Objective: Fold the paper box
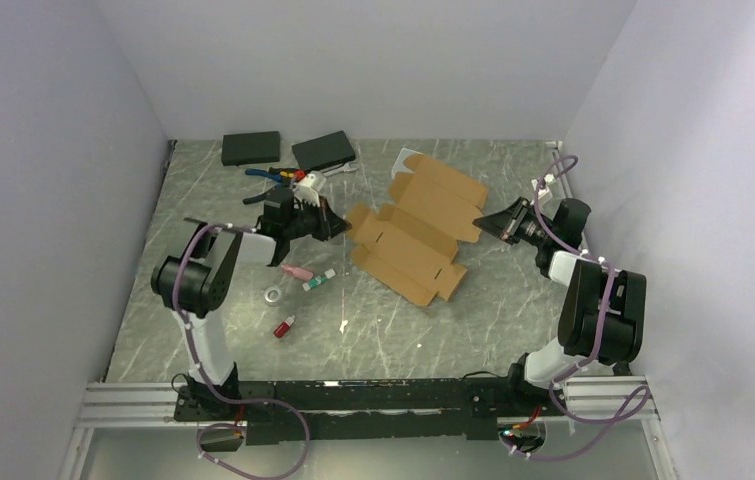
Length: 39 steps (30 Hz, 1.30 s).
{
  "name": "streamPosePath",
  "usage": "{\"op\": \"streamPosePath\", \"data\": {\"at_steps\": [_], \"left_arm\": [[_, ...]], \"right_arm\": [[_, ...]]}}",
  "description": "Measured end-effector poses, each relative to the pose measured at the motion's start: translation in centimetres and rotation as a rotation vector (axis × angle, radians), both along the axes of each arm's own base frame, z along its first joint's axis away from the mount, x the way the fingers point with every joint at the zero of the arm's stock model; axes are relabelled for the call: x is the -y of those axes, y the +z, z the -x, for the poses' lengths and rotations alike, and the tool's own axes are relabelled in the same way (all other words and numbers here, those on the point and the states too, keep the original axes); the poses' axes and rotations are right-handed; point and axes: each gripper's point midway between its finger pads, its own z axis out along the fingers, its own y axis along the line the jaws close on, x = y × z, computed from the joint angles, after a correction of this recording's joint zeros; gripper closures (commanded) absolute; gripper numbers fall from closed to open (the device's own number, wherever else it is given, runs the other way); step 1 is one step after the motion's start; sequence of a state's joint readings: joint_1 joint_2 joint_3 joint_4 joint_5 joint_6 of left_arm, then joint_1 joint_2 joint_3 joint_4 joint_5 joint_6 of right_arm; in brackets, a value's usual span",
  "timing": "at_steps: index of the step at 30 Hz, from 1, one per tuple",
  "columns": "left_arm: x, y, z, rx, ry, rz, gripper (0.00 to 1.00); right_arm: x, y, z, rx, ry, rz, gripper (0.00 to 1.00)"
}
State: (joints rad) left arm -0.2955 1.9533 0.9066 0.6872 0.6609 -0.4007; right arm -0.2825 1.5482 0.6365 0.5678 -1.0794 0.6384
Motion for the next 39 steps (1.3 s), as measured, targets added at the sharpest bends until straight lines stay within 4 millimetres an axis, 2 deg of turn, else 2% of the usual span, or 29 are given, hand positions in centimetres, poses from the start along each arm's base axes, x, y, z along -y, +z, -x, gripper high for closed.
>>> {"op": "streamPosePath", "data": {"at_steps": [6,10,15,19,21,23,27,30,35,39], "left_arm": [[0.7,3.4,3.3,0.084,0.046,-0.037,1.00],[1.3,4.6,6.5,0.089,0.066,-0.022,1.00],[0.7,4.1,9.8,0.012,0.088,0.035,0.61],[-0.1,3.9,11.5,-0.040,0.082,0.055,0.26],[-0.7,5.3,12.0,-0.015,0.080,0.058,0.12],[-1.6,8.0,12.2,0.055,0.091,0.074,0.01],[-2.7,13.5,12.6,0.249,0.090,0.094,0.00],[-2.4,15.8,12.6,0.359,0.047,0.083,0.00],[-0.5,16.6,10.6,0.436,-0.059,0.053,0.01],[1.3,15.8,8.2,0.471,-0.154,-0.010,0.01]], "right_arm": [[-0.3,0.9,-0.5,0.055,0.048,0.095,1.00],[-1.2,3.2,-0.2,0.165,0.107,0.195,1.00],[-1.4,6.6,0.4,0.346,0.174,0.339,1.00],[-1.4,7.8,1.4,0.455,0.226,0.437,1.00],[-1.4,7.7,1.9,0.484,0.254,0.470,1.00],[-1.6,7.5,2.6,0.504,0.287,0.493,1.00],[-1.8,7.5,3.7,0.530,0.326,0.517,1.00],[-2.4,7.8,4.5,0.554,0.357,0.520,1.00],[-3.4,8.6,5.2,0.600,0.413,0.529,1.00],[-4.1,8.9,6.0,0.626,0.449,0.529,1.00]]}}
